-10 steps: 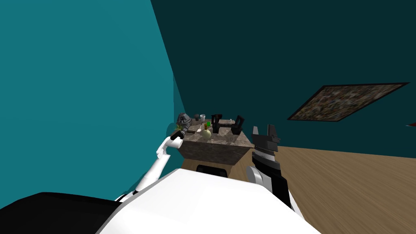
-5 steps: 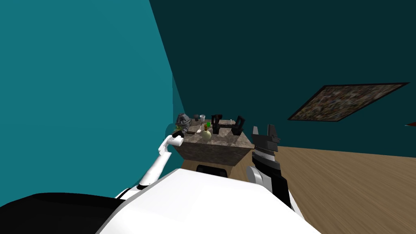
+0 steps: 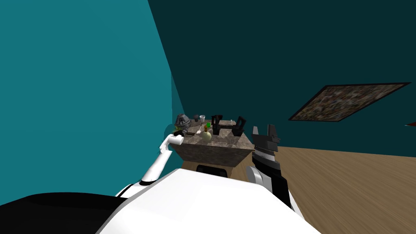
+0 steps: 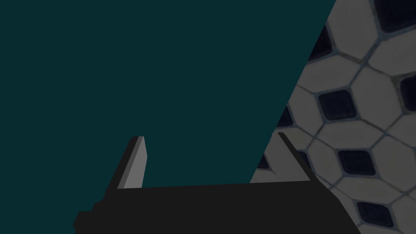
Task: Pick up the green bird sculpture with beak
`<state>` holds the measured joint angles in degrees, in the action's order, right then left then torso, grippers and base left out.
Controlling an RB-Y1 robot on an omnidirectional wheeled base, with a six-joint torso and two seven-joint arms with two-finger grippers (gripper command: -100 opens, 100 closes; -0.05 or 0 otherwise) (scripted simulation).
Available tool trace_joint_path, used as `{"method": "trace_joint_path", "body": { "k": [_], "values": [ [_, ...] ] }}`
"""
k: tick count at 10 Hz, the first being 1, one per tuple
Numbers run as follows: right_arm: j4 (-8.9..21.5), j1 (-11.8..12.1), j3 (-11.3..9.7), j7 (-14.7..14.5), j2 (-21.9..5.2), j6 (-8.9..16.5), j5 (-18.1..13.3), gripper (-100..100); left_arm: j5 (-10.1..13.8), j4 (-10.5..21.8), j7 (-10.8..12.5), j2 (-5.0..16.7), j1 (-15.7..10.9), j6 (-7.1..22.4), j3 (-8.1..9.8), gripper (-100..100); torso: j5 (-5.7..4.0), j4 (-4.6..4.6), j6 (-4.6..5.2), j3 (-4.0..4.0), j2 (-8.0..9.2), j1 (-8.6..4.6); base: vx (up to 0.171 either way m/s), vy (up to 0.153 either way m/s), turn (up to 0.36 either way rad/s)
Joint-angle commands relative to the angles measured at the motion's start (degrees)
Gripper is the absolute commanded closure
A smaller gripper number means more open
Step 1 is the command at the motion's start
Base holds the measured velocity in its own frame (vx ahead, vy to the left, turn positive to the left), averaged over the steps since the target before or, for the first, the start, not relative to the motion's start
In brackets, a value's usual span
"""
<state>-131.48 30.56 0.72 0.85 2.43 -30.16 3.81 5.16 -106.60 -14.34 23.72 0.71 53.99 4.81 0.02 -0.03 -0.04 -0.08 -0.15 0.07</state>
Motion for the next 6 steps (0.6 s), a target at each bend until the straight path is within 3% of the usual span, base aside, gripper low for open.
{"method": "trace_joint_path", "body": {
  "k": [1,6],
  "values": [
    [0.0,0.0,0.0,0.0,0.0,0.0,0.0,0,0.0,1.3,0.5,0.1,-1.1,2.9,-0.10,-100,0.00,0.00,0.00,0.00,0.00,0.00,0.051,0.015,-0.013],
    [0.0,0.0,0.0,0.0,0.0,0.0,0.0,0,0.2,4.1,1.4,0.3,-2.8,8.2,-0.28,-100,0.00,0.00,0.00,-0.01,-0.02,0.00,0.037,0.015,-0.007]
  ]
}}
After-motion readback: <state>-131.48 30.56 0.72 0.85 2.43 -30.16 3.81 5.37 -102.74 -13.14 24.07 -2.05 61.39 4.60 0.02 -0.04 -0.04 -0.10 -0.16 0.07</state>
